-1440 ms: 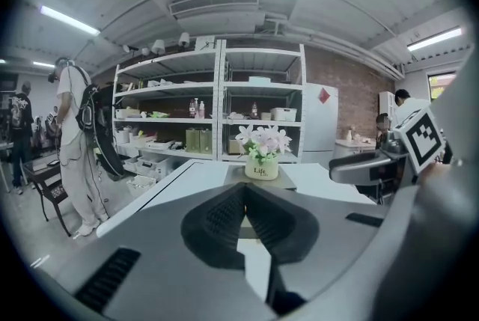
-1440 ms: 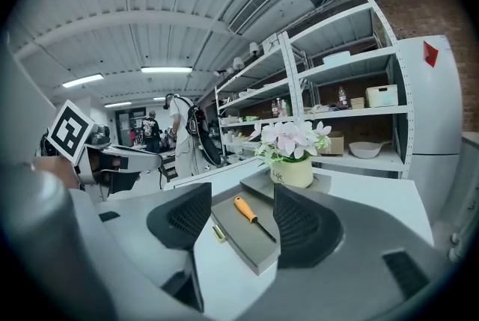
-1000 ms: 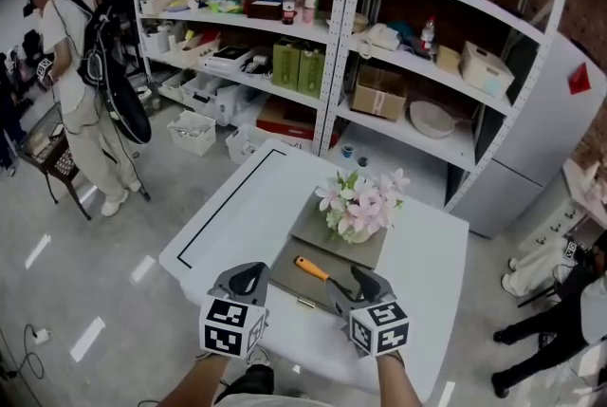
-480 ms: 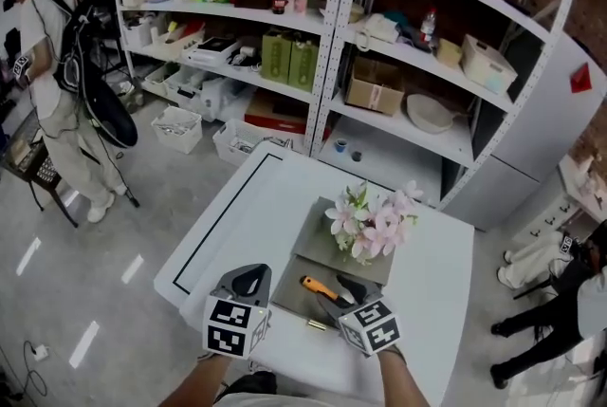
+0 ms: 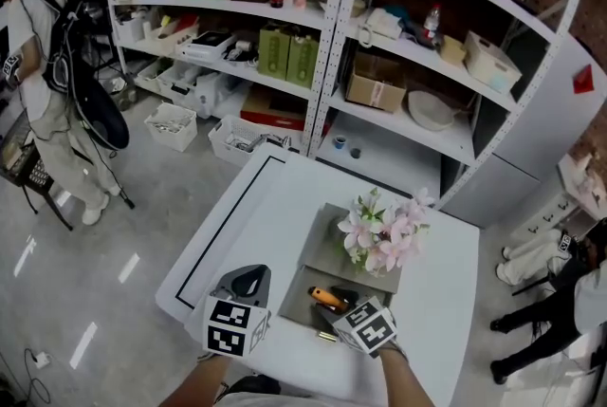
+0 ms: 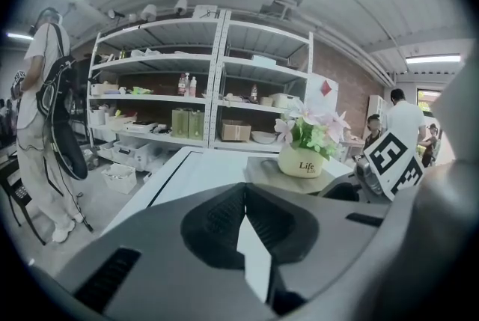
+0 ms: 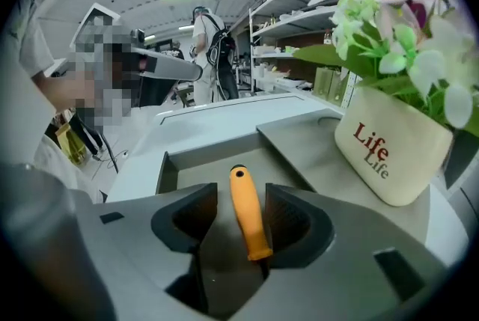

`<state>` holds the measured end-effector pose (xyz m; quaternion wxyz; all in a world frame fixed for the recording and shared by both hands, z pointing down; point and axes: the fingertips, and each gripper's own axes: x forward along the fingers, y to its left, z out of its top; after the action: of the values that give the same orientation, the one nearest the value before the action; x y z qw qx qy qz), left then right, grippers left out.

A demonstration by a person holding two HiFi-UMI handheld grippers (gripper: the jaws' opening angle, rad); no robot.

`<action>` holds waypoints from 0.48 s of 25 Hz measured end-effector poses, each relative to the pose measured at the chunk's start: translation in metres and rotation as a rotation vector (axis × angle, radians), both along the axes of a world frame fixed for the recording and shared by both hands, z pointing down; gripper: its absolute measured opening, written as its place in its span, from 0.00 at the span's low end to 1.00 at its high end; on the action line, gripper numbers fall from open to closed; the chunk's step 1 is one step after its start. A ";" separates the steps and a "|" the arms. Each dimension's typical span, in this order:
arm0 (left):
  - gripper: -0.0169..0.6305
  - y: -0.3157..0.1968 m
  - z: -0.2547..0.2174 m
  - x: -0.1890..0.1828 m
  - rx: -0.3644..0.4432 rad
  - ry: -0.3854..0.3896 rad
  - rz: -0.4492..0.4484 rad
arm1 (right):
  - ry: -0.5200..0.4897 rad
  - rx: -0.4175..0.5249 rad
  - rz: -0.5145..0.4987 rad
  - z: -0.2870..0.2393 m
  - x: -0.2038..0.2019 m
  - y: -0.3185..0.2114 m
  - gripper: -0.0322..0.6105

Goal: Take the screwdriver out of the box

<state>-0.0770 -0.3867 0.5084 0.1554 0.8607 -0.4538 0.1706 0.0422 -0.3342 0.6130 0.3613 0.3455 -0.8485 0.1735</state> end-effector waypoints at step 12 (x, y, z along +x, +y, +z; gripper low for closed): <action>0.04 -0.023 0.006 -0.016 -0.013 0.006 0.018 | 0.143 -0.128 -0.067 0.021 -0.006 -0.004 0.32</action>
<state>-0.0931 -0.4097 0.5146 0.1608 0.8643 -0.4443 0.1723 0.0366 -0.3380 0.6340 0.4481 0.3044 -0.8188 0.1901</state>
